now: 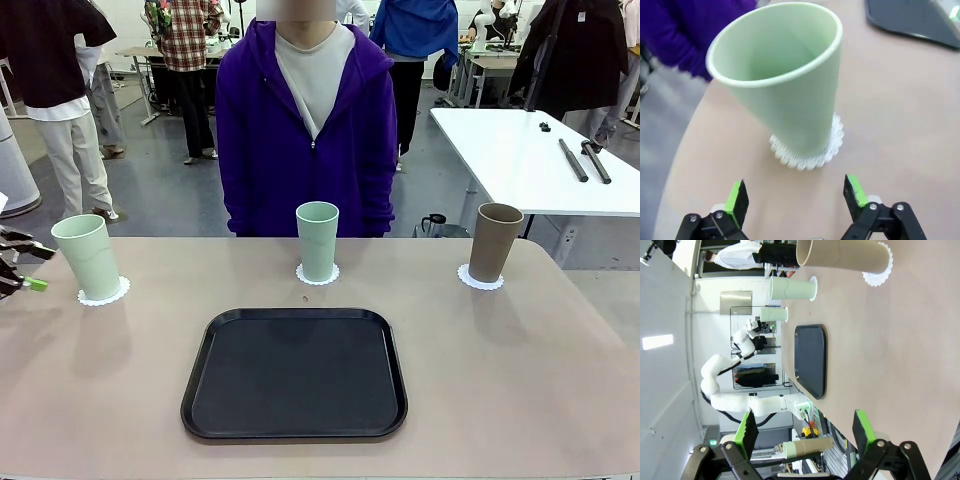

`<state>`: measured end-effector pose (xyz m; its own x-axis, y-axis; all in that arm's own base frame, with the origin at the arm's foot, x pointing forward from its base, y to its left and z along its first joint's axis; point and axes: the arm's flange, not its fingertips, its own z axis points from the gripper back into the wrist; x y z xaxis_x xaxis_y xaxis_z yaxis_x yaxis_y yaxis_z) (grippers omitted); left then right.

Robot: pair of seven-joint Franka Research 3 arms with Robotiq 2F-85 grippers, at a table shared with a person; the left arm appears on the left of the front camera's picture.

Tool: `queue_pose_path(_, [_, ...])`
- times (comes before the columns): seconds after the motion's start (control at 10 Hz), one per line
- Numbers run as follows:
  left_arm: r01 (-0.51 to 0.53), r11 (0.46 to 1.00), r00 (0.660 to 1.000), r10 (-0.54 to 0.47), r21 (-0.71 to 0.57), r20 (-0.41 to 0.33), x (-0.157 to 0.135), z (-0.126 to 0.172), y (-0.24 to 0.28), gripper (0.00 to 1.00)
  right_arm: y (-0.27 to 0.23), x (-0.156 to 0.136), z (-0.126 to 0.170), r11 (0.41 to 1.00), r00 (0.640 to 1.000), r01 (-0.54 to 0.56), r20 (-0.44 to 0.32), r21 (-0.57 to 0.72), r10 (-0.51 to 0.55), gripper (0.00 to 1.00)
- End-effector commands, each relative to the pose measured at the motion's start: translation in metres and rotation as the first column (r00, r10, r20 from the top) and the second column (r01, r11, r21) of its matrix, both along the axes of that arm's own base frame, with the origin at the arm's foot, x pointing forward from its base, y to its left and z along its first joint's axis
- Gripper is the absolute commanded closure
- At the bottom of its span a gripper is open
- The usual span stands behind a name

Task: Place coasters on the table and set cups on them.
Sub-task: Take one Reusable plastic cup from the Flat Tray and place it on a coaster set by the human.

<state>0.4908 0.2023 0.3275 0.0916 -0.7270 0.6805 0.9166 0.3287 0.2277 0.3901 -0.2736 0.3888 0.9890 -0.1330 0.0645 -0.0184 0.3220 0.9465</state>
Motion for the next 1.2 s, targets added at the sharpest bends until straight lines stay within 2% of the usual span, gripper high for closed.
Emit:
queue_pose_path(0.0, [-0.139,0.958,0.988,0.151,0.252,-0.026,-0.053,0.048,-0.041,0.0,0.0,0.0,0.002,1.0,1.0,-0.007,0.002,0.004,0.007,0.0])
queue_pose_path(0.1, [-0.161,0.933,0.984,0.178,0.323,-0.024,-0.07,0.067,-0.052,0.0,0.0,0.0,0.002,1.0,1.0,-0.007,0.002,0.004,0.007,0.0])
queue_pose_path(0.3, [-0.229,0.909,0.967,0.253,0.349,-0.023,-0.095,0.103,-0.076,0.0,0.0,0.0,0.002,1.0,1.0,-0.007,0.002,0.004,0.007,0.0])
queue_pose_path(0.5, [-0.208,0.903,0.97,0.24,0.375,-0.042,-0.12,0.128,-0.101,0.0,0.0,0.0,0.002,1.0,1.0,-0.007,0.002,0.004,0.007,0.0])
queue_pose_path(0.7, [-0.206,0.904,0.972,0.233,0.376,-0.027,-0.146,0.15,-0.132,0.0,0.0,0.0,0.002,1.0,1.0,-0.007,0.002,0.004,0.007,0.0])
queue_pose_path(0.8, [-0.191,0.923,0.975,0.219,0.333,-0.048,-0.155,0.161,-0.147,0.0,0.0,0.0,0.002,1.0,1.0,-0.007,0.002,0.004,0.007,0.0])
queue_pose_path(0.9, [-0.215,0.929,0.967,0.245,0.302,-0.064,-0.157,0.17,-0.157,0.0,0.0,0.0,0.002,1.0,1.0,-0.007,0.002,0.004,0.007,0.0])
queue_pose_path(1.1, [-0.281,0.911,0.946,0.316,0.302,-0.075,-0.154,0.173,-0.171,0.0,0.0,0.0,0.002,1.0,1.0,-0.007,0.002,0.004,0.007,0.0])
